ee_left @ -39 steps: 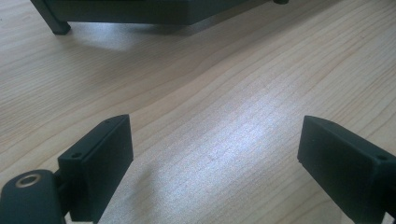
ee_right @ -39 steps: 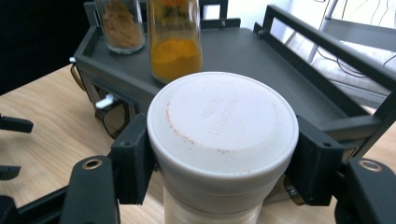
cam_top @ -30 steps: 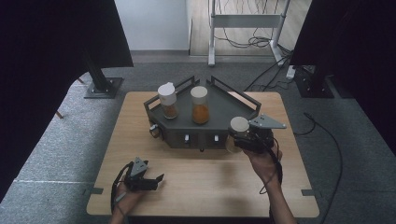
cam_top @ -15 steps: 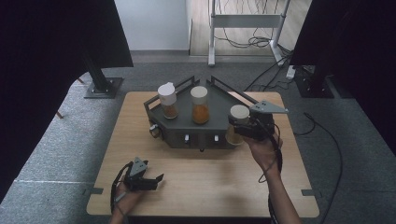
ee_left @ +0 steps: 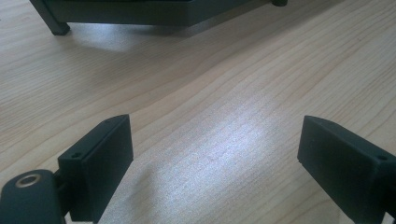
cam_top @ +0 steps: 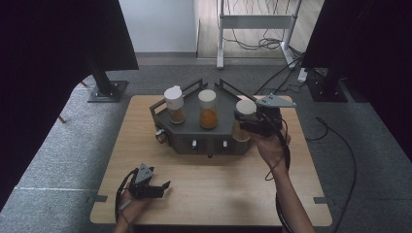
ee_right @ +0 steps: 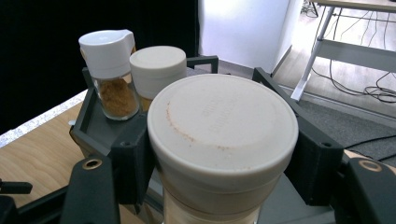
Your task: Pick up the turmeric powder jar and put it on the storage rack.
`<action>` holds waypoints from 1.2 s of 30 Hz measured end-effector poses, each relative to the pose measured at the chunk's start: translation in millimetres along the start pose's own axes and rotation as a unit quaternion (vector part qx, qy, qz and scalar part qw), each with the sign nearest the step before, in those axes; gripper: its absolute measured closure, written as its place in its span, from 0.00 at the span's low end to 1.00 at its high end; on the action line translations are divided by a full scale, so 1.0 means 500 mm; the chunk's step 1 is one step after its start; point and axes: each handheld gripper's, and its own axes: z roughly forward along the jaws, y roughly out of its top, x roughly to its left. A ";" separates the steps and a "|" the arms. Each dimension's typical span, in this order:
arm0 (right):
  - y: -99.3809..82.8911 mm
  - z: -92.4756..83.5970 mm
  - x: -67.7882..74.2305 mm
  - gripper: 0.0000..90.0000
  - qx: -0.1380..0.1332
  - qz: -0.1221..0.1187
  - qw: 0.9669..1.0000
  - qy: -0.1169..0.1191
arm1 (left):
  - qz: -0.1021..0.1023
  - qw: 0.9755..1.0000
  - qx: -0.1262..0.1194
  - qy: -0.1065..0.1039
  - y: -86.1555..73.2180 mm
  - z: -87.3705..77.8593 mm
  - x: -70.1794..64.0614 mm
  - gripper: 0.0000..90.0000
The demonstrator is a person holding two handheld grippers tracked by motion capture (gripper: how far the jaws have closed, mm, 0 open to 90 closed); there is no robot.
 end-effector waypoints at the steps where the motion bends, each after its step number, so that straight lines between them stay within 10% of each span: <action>1: 0.003 0.002 0.000 0.37 0.000 -0.001 1.000 0.000 | 0.000 1.000 0.000 0.000 0.000 0.000 0.000 0.11; 36: 0.036 0.125 -0.027 0.37 0.016 -0.005 0.999 -0.040 | 0.001 1.000 -0.003 0.000 -0.002 -0.001 0.000 0.11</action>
